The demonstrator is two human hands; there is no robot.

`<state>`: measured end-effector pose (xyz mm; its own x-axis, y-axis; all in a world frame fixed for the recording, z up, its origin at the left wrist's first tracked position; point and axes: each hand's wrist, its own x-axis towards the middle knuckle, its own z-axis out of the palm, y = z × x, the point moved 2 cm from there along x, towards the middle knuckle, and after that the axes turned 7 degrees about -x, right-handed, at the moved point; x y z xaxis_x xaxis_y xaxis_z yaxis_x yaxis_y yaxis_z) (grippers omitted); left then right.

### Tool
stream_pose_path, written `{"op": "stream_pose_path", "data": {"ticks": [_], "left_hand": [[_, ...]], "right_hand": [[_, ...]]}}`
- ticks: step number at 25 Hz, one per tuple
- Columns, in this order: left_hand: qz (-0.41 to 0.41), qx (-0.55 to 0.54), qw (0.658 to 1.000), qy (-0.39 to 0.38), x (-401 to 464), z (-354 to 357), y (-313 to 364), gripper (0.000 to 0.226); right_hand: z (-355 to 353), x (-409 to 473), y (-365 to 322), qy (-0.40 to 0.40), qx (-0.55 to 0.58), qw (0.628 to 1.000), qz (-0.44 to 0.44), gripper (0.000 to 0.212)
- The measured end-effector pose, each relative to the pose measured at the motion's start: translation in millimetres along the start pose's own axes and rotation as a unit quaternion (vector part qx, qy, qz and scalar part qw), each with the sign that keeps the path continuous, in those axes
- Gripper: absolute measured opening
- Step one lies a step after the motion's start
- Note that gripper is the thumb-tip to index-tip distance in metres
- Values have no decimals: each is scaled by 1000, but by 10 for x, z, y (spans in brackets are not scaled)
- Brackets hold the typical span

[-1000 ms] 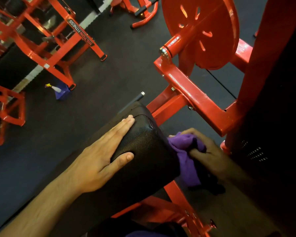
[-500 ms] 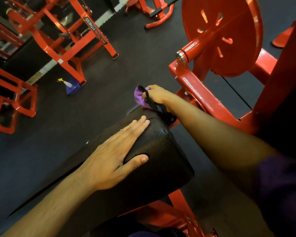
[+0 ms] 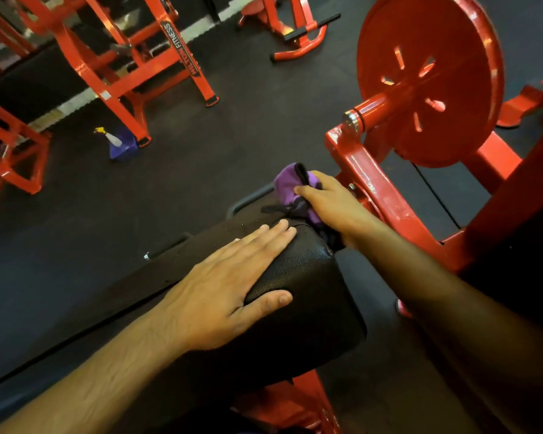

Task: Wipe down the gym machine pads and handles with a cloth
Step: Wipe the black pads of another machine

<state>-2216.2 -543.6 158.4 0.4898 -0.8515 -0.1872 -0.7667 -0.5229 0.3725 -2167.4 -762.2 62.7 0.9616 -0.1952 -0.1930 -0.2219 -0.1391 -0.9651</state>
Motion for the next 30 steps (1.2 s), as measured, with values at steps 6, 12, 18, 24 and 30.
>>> {"op": "stream_pose_path", "data": {"ticks": [6, 12, 18, 24, 30], "left_hand": [[-1, 3, 1000, -9, 15, 20, -14, 76], [-3, 18, 1000, 0, 25, 14, -45, 77], [-9, 55, 996, 65, -17, 40, 6, 72], [-65, 144, 932, 326, -1562, 455, -272, 53], [-214, 210, 894, 333, -3327, 1160, -1020, 62]], "right_hand": [[260, 1087, 132, -49, -118, 986, 107, 17], [217, 816, 36, -116, -61, 986, 103, 23], [-115, 343, -764, -124, -314, 940, -45, 14], [783, -189, -1904, -146, -501, 815, -250, 7], [2829, -584, -2465, -297, -547, 701, -348, 19]]}}
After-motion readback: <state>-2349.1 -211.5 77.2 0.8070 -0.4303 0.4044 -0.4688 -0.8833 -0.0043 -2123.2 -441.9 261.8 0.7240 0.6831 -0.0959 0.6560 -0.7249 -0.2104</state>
